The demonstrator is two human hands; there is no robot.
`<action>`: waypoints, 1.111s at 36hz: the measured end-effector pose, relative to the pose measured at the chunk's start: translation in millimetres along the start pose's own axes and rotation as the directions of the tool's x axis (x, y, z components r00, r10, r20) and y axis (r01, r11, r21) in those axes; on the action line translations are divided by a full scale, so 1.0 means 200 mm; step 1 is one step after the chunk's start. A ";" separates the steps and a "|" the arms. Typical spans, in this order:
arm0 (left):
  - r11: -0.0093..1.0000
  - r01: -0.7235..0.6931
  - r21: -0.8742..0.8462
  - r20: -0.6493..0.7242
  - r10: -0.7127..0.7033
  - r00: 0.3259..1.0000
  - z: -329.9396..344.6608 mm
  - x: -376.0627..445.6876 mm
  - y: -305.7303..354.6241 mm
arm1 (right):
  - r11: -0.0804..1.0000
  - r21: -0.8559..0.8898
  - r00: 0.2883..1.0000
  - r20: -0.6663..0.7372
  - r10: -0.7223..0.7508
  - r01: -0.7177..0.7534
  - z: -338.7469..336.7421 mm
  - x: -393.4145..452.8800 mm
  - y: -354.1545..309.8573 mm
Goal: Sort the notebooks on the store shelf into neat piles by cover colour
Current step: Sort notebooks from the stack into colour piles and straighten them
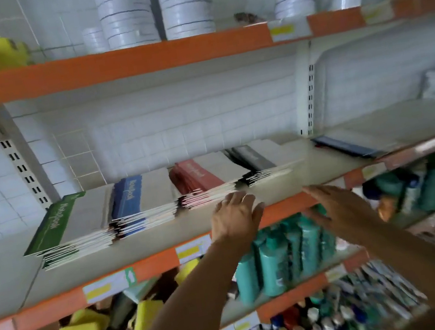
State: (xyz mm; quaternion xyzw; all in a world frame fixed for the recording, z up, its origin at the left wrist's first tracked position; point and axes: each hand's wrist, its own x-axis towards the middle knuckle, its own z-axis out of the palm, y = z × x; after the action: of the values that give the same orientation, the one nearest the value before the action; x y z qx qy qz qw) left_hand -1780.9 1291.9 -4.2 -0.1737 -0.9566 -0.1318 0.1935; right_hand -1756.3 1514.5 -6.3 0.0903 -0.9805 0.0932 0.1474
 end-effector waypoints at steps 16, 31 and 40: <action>0.991 -0.129 -0.022 0.109 0.131 0.985 0.44 0.48 0.68 | 0.988 -0.051 0.990 0.002 0.144 -0.144 -0.08 0.01 0.90; 0.992 -0.130 0.007 0.206 0.126 0.971 0.77 1.15 0.93 | 0.973 -0.086 0.972 0.077 0.222 -0.216 -0.12 0.54 1.47; 0.999 -0.045 0.007 0.178 0.043 0.983 0.96 1.34 1.06 | 0.992 -0.100 0.974 0.206 0.099 -0.080 -0.04 0.82 1.67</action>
State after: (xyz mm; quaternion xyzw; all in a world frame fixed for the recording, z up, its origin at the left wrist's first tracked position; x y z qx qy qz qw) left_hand -1993.7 1621.3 -23.6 -0.2049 -0.9666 -0.1062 0.1113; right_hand -1976.1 1813.8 -0.4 0.0484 -0.9969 0.0449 0.0424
